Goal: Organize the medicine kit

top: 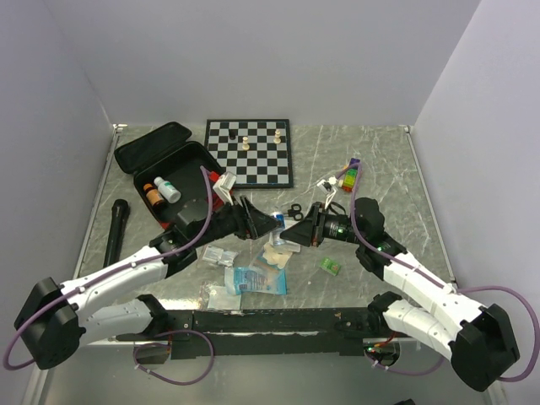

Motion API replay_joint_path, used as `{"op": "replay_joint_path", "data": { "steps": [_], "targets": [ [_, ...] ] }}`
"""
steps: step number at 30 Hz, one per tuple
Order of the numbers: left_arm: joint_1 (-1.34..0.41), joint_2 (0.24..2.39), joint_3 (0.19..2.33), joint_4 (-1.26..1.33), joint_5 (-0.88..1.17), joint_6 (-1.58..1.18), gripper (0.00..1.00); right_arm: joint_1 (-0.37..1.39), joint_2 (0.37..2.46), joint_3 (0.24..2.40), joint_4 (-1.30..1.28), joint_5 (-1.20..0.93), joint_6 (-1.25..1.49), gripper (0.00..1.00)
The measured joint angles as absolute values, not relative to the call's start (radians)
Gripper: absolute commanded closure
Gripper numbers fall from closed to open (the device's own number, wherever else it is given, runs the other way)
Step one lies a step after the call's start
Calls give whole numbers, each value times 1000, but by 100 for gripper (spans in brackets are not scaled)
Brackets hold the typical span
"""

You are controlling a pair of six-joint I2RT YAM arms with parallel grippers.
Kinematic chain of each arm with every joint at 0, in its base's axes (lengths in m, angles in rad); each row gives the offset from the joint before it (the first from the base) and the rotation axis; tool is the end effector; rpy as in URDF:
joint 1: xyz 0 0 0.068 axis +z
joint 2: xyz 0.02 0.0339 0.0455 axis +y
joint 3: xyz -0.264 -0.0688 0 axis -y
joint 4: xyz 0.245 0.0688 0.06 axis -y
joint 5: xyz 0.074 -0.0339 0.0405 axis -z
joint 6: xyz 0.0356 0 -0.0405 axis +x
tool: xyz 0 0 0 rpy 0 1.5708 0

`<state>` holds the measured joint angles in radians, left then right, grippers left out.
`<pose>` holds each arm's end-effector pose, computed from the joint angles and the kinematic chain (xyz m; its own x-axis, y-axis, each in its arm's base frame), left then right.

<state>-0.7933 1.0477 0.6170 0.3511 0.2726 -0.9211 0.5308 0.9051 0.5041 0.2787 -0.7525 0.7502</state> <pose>0.1641 -0.1804 0.2858 -0.7302 -0.3514 -0.5860 0.4847 0.3381 -0.8067 0.1646 0.1248 0.2685 -0.7278 0.1499 -0.6692 -0.6266 0.2514 0.7377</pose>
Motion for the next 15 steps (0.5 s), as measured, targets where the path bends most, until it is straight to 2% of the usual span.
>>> {"op": "replay_joint_path", "data": {
  "steps": [7,15],
  "targets": [
    [-793,1067,617,332,271,-931,29,544,892,504,299,-749,751,66],
    [-793,1068,617,337,268,-937,53,561,895,504,300,-749,750,66]
  ]
}}
